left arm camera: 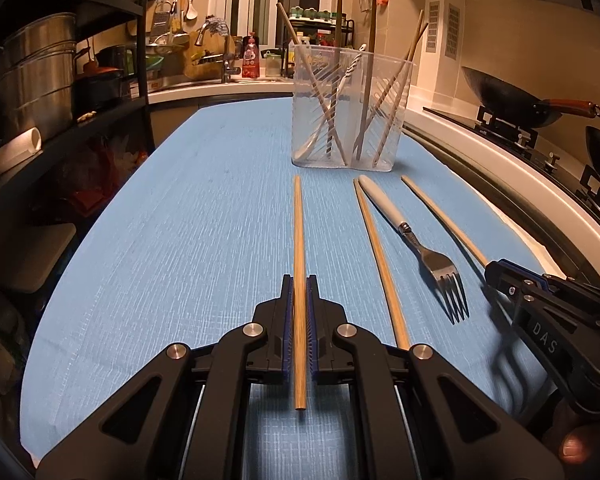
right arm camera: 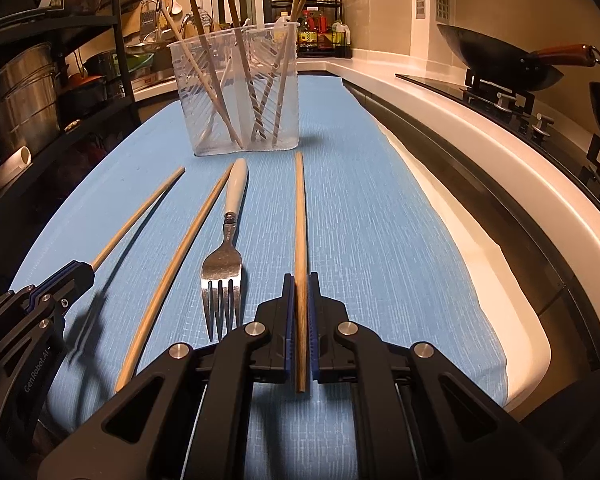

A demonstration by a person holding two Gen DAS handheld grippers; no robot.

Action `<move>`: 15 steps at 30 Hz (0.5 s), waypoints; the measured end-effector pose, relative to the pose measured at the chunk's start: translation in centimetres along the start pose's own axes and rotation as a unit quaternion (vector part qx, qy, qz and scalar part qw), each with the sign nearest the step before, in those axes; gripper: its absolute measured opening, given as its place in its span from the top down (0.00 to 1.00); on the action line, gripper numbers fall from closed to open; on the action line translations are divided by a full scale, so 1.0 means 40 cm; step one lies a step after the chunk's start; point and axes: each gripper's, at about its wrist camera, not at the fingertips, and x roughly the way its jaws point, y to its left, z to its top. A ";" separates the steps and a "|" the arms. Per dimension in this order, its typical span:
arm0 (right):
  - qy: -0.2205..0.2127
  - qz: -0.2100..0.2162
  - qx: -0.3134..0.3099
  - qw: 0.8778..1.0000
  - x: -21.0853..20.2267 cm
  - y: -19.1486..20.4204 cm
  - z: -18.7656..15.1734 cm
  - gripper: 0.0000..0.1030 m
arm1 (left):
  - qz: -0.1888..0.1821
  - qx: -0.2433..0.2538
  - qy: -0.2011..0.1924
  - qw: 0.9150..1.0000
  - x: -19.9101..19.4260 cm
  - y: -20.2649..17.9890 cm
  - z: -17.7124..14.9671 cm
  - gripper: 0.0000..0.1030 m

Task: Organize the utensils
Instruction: 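Lift and carry the chopstick with left tool while right tool carries its chopstick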

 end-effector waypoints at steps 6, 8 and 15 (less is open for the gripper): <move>-0.008 -0.002 -0.001 1.000 -0.015 0.000 0.004 0.94 | -0.001 0.001 -0.010 1.000 -0.015 -0.002 0.006 0.94; -0.013 -0.002 0.000 1.000 -0.022 -0.001 0.009 0.94 | -0.002 0.002 -0.013 1.000 -0.019 -0.002 0.009 0.94; -0.025 -0.004 0.003 1.000 -0.050 -0.009 0.017 0.94 | -0.003 0.003 -0.031 1.000 -0.043 -0.006 0.022 0.94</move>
